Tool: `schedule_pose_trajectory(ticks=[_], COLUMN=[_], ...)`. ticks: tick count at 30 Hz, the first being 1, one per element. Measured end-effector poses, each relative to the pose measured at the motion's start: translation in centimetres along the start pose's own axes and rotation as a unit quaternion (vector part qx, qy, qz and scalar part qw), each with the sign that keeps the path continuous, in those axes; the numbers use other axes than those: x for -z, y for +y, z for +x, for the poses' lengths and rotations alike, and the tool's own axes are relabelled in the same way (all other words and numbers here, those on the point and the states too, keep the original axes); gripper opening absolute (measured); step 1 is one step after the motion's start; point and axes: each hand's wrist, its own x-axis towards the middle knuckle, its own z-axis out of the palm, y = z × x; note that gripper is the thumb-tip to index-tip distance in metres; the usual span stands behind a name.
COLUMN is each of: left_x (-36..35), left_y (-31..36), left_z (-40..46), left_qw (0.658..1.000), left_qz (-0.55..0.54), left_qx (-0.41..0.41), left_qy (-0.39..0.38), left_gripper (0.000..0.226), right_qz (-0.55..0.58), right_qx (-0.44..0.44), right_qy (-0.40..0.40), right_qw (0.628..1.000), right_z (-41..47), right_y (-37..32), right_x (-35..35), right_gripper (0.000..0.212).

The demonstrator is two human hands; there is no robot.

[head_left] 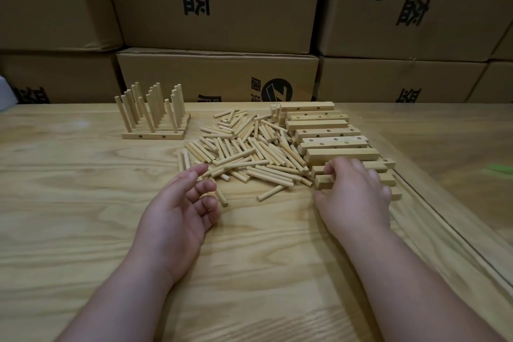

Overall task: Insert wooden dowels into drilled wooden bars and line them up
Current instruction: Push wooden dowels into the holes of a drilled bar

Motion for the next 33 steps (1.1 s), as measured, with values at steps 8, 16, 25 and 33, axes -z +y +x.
schedule_pose_trajectory(ticks=[8, 16, 25, 33], left_x=[-0.1, -0.5, -0.6, -0.9], left_y=[0.1, -0.2, -1.0, -0.7], left_z=[-0.1, -0.6, -1.9, -1.5], left_qw=[1.0, 0.993, 0.938, 0.969], left_qz=[-0.02, 0.097, 0.287, 0.231], left_qx=[0.003, -0.053, -0.15, -0.072], left_qy=[0.003, -0.043, -0.125, -0.039], left_gripper=[0.021, 0.031, 0.048, 0.023], right_qz=[-0.047, 0.174, 0.525, 0.347], right_qx=[0.011, 0.193, 0.2, 0.186], right_qy=[0.009, 0.246, 0.122, 0.052], right_qw=[0.999, 0.934, 0.818, 0.918], right_z=[-0.4, -2.6, -5.1, -2.4], right_y=[-1.1, -2.8, -5.7, -3.7], right_x=[0.4, 1.8, 0.3, -2.0], right_gripper=[0.026, 0.02, 0.018, 0.024])
